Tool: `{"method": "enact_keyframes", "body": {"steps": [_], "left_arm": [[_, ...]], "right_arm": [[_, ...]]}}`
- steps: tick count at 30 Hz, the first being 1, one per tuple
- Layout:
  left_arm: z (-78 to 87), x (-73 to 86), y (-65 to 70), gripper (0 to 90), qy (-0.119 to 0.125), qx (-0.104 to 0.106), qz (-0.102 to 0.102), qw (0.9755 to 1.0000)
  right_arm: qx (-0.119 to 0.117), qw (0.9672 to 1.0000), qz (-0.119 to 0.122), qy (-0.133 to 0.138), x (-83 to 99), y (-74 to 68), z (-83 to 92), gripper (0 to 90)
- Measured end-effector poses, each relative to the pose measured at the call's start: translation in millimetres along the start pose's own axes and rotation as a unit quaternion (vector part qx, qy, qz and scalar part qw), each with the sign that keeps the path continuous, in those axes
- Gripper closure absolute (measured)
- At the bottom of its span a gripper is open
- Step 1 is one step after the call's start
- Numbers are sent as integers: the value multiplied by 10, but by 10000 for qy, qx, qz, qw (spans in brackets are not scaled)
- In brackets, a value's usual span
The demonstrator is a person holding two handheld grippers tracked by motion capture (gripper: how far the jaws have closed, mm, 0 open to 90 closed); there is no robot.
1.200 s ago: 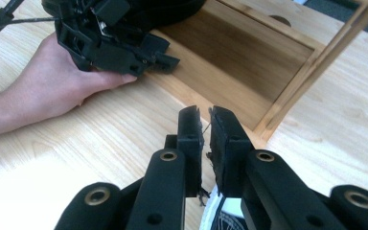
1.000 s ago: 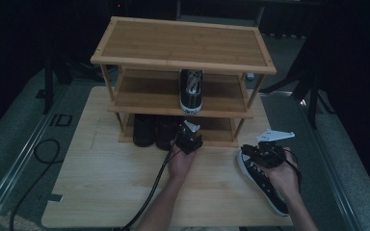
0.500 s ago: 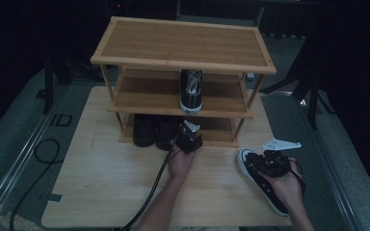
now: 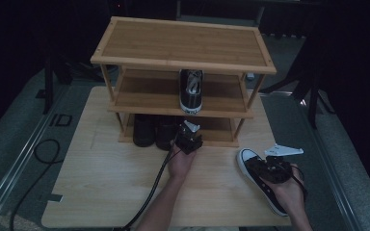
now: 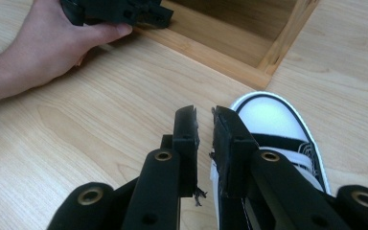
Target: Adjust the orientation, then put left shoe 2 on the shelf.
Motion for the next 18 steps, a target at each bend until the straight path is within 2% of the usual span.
{"method": "enact_keyframes", "body": {"steps": [18], "left_arm": [[0, 0, 0, 556, 2, -1, 3, 10000]], "right_arm": [[62, 9998, -195, -46, 172, 45, 52, 774]]}}
Point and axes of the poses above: each handheld gripper's, and its own axes: z roughly backward along the jaws, x roughly out of its underside, y roughly to its right, the point moved 6 cm from there along -z, roughly forward along the jaws
